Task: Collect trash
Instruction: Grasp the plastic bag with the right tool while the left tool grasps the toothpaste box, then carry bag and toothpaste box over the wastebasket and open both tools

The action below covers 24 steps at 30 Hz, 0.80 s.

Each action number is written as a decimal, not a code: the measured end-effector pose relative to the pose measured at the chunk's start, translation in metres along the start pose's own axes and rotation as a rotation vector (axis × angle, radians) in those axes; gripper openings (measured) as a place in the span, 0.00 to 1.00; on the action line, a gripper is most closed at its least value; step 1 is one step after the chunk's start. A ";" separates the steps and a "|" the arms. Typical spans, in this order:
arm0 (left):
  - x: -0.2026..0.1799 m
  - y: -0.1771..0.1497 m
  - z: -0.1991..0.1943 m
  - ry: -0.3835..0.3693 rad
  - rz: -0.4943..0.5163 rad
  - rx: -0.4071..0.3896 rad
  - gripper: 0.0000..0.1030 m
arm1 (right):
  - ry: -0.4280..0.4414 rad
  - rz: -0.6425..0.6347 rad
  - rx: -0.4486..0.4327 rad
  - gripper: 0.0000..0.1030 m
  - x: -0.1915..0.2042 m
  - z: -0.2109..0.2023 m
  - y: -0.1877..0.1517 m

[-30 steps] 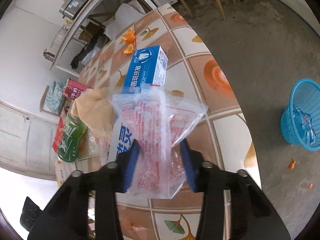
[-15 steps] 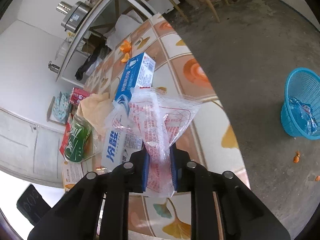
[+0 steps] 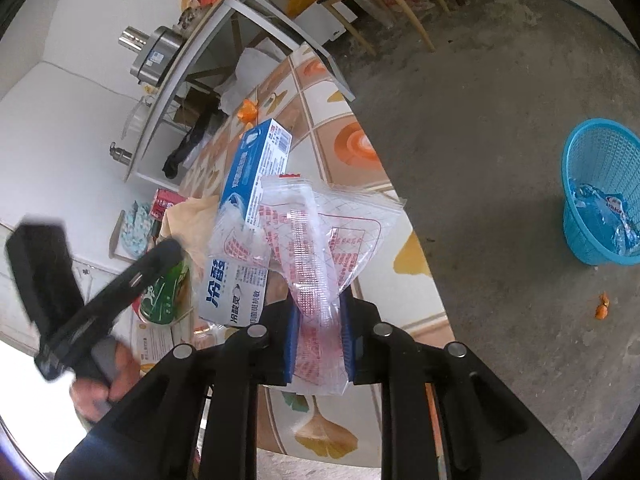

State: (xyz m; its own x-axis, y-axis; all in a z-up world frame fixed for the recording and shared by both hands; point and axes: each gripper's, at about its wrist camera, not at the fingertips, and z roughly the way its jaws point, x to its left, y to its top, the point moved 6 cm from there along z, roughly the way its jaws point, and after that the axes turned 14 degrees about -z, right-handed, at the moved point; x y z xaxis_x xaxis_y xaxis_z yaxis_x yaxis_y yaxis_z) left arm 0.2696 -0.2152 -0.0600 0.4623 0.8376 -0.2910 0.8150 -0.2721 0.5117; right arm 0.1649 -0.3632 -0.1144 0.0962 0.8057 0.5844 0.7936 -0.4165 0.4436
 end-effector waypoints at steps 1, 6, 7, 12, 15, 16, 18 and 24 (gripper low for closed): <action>-0.005 0.006 0.012 0.047 0.039 0.013 0.60 | 0.010 0.004 -0.003 0.18 -0.001 0.000 -0.001; -0.012 0.015 0.052 0.202 0.127 0.089 0.60 | 0.042 0.020 -0.015 0.18 -0.008 -0.002 -0.002; -0.013 0.015 0.056 0.223 0.134 0.096 0.60 | 0.046 0.021 -0.018 0.18 -0.009 -0.003 -0.002; -0.013 0.013 0.068 0.307 0.163 0.111 0.48 | 0.064 0.028 -0.029 0.18 -0.012 -0.005 -0.004; -0.014 0.012 0.065 0.312 0.164 0.101 0.47 | 0.071 0.028 -0.038 0.18 -0.013 -0.007 -0.005; -0.014 0.013 0.064 0.308 0.158 0.095 0.47 | 0.076 0.028 -0.043 0.18 -0.013 -0.008 -0.005; -0.017 0.013 0.057 0.296 0.149 0.079 0.47 | 0.084 0.029 -0.053 0.18 -0.014 -0.011 -0.005; -0.030 0.019 0.030 0.249 0.136 0.012 0.46 | 0.118 0.043 -0.085 0.18 -0.019 -0.025 -0.007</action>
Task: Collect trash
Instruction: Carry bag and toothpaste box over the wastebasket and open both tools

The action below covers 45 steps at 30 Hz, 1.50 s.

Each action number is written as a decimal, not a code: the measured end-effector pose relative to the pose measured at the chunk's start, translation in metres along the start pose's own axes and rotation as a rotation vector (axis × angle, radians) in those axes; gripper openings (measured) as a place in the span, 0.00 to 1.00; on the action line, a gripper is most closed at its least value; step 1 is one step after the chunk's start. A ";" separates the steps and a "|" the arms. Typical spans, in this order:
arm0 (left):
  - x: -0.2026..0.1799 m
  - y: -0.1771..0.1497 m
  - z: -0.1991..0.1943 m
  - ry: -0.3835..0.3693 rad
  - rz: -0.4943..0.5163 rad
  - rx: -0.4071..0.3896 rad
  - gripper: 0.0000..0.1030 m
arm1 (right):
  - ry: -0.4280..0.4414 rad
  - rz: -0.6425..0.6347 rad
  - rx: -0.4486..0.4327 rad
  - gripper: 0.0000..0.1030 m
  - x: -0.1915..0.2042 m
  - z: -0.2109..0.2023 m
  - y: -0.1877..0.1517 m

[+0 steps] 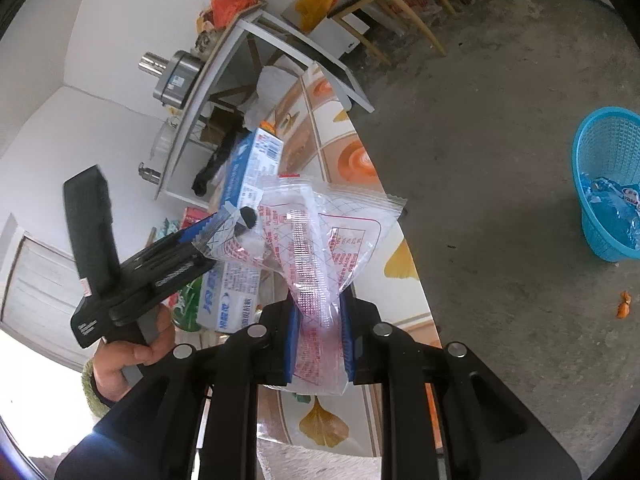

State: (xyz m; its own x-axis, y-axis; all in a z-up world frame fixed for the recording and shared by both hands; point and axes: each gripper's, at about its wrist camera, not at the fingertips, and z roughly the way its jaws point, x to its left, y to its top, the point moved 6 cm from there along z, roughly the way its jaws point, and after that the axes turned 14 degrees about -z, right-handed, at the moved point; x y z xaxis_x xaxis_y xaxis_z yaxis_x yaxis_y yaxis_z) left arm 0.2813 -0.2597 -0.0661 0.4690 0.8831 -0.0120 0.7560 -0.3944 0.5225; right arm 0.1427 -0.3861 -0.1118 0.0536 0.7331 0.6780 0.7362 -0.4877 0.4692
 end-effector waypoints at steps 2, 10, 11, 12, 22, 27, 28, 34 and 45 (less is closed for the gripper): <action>-0.005 0.002 -0.014 -0.028 -0.002 -0.027 0.46 | 0.009 0.006 -0.015 0.18 -0.001 -0.007 0.000; -0.057 0.015 -0.052 -0.162 0.020 -0.077 0.45 | -0.012 0.053 -0.142 0.18 -0.027 -0.069 -0.002; -0.068 0.016 -0.055 -0.183 0.030 -0.080 0.45 | -0.031 0.064 -0.165 0.18 -0.036 -0.083 -0.003; -0.083 0.019 -0.058 -0.215 0.042 -0.080 0.45 | -0.053 0.077 -0.189 0.18 -0.046 -0.097 -0.003; -0.237 0.024 -0.014 -0.463 0.106 0.144 0.45 | -0.271 0.303 -0.256 0.18 -0.178 -0.176 -0.031; -0.297 0.011 0.048 -0.457 0.107 0.305 0.45 | -0.277 0.455 -0.195 0.18 -0.246 -0.163 -0.048; -0.308 0.011 0.061 -0.443 0.108 0.318 0.45 | -0.277 0.473 -0.186 0.18 -0.255 -0.157 -0.044; -0.339 0.031 0.115 -0.409 0.060 0.290 0.68 | -0.341 0.579 -0.149 0.48 -0.341 -0.122 -0.022; -0.279 0.033 0.095 -0.439 -0.043 0.268 0.68 | -0.441 0.662 -0.042 0.54 -0.420 -0.069 -0.047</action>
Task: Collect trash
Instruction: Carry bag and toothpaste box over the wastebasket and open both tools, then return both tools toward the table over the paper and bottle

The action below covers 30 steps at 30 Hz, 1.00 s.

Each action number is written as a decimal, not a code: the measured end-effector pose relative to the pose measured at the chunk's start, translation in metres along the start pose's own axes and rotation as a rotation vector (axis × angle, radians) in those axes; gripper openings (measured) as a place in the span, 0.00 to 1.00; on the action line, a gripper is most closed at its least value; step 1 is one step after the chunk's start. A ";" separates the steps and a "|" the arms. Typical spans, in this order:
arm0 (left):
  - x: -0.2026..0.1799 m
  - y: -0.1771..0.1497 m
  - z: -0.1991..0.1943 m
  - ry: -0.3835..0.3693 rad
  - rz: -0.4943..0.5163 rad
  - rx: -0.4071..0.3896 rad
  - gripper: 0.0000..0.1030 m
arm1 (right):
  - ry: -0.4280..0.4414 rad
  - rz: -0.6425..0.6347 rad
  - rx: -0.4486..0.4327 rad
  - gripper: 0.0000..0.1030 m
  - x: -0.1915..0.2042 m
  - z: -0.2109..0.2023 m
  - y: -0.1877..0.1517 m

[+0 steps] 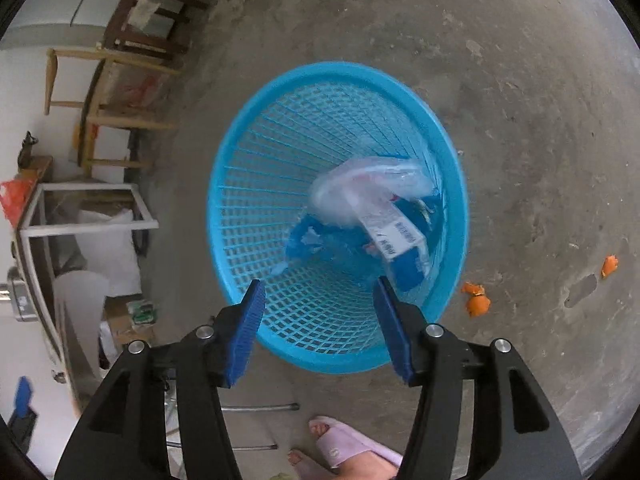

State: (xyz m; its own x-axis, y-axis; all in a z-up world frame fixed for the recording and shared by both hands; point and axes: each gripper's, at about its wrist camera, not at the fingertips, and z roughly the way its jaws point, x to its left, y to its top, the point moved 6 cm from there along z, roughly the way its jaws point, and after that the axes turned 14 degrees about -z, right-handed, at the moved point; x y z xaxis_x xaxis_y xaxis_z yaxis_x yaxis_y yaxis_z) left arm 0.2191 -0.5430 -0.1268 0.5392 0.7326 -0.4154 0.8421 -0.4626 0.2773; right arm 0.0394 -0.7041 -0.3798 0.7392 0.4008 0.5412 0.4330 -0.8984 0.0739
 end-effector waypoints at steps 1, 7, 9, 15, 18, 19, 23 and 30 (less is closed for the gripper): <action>0.002 -0.002 -0.007 -0.008 0.005 -0.006 0.68 | -0.011 -0.005 0.005 0.54 -0.001 0.002 -0.001; 0.017 -0.024 -0.063 0.000 0.074 -0.072 0.69 | -0.016 -0.030 -0.010 0.54 -0.002 -0.006 -0.004; 0.024 -0.032 -0.087 -0.010 0.085 -0.101 0.71 | -0.013 -0.032 -0.029 0.54 -0.003 -0.015 -0.005; 0.059 -0.055 -0.159 -0.040 0.088 -0.212 0.75 | -0.001 -0.112 -0.096 0.54 0.015 -0.066 -0.027; 0.086 -0.077 -0.191 -0.039 0.077 -0.272 0.76 | 0.004 -0.181 -0.116 0.61 0.035 -0.093 -0.044; 0.099 -0.089 -0.202 -0.021 0.075 -0.291 0.76 | 0.010 -0.212 -0.132 0.64 0.045 -0.106 -0.054; 0.136 -0.127 -0.225 0.023 0.079 -0.326 0.77 | 0.037 -0.338 -0.175 0.71 0.086 -0.145 -0.088; 0.199 -0.195 -0.263 0.059 0.027 -0.389 0.80 | 0.110 -0.590 -0.166 0.73 0.187 -0.188 -0.140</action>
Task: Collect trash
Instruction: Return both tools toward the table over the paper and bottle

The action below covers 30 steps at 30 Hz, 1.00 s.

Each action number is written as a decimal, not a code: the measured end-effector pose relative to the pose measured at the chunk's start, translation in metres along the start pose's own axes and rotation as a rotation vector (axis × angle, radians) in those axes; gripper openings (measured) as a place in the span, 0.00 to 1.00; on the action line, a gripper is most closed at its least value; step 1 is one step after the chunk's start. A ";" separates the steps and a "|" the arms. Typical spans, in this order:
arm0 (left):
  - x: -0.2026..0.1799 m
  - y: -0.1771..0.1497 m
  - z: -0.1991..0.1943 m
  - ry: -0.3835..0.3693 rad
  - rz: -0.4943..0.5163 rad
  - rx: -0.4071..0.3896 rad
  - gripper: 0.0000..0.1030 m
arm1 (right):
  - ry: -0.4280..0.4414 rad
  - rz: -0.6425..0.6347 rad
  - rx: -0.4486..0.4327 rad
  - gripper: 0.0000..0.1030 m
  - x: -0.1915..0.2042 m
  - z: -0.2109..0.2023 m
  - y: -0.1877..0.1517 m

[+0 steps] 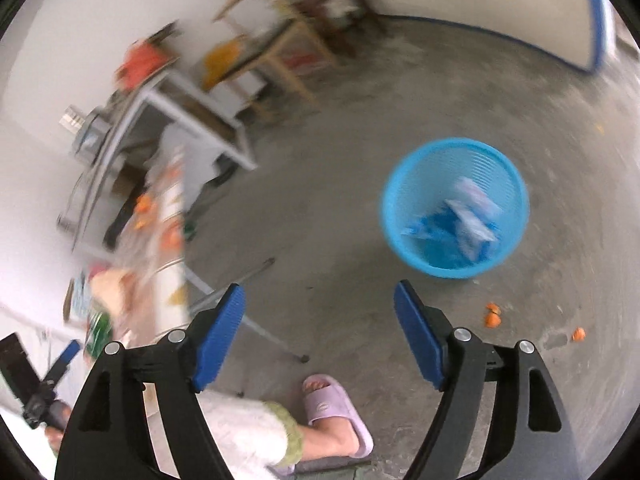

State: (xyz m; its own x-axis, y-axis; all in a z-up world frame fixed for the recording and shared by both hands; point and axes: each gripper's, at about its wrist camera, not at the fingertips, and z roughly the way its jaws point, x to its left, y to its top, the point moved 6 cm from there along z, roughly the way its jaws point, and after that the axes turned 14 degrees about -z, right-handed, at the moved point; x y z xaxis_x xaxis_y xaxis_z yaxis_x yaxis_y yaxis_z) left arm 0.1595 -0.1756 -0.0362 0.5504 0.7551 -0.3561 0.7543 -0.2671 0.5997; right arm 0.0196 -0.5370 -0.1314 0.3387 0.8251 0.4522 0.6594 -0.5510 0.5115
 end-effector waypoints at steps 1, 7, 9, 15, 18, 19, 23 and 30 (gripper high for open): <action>0.009 -0.006 -0.007 0.010 -0.005 -0.009 0.80 | 0.024 -0.044 0.002 0.73 0.023 -0.001 0.007; 0.054 -0.030 -0.043 0.080 -0.047 -0.090 0.80 | 0.173 -0.188 0.046 0.75 0.137 0.015 0.033; 0.062 -0.034 -0.048 0.086 -0.067 -0.106 0.80 | 0.248 -0.236 0.085 0.75 0.184 0.031 0.039; 0.098 -0.045 -0.060 0.104 -0.139 -0.143 0.80 | 0.401 -0.336 0.246 0.75 0.307 0.085 0.033; 0.110 -0.049 -0.067 0.095 -0.176 -0.163 0.80 | 0.406 -0.286 0.349 0.75 0.344 0.118 0.031; 0.113 -0.049 -0.067 0.091 -0.184 -0.168 0.80 | 0.406 -0.257 0.380 0.75 0.354 0.132 0.032; 0.123 -0.051 -0.072 0.074 -0.213 -0.188 0.80 | 0.360 -0.099 0.482 0.75 0.363 0.176 0.036; 0.134 -0.054 -0.079 0.037 -0.240 -0.205 0.81 | 0.252 0.019 0.615 0.79 0.382 0.223 0.035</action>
State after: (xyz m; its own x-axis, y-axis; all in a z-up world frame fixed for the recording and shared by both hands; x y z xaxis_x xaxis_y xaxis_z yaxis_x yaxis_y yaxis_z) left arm 0.1642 -0.0124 -0.0603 0.3496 0.8041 -0.4808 0.7713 0.0443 0.6349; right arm 0.3216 -0.2132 -0.1042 0.2360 0.7207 0.6519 0.9430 -0.3319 0.0256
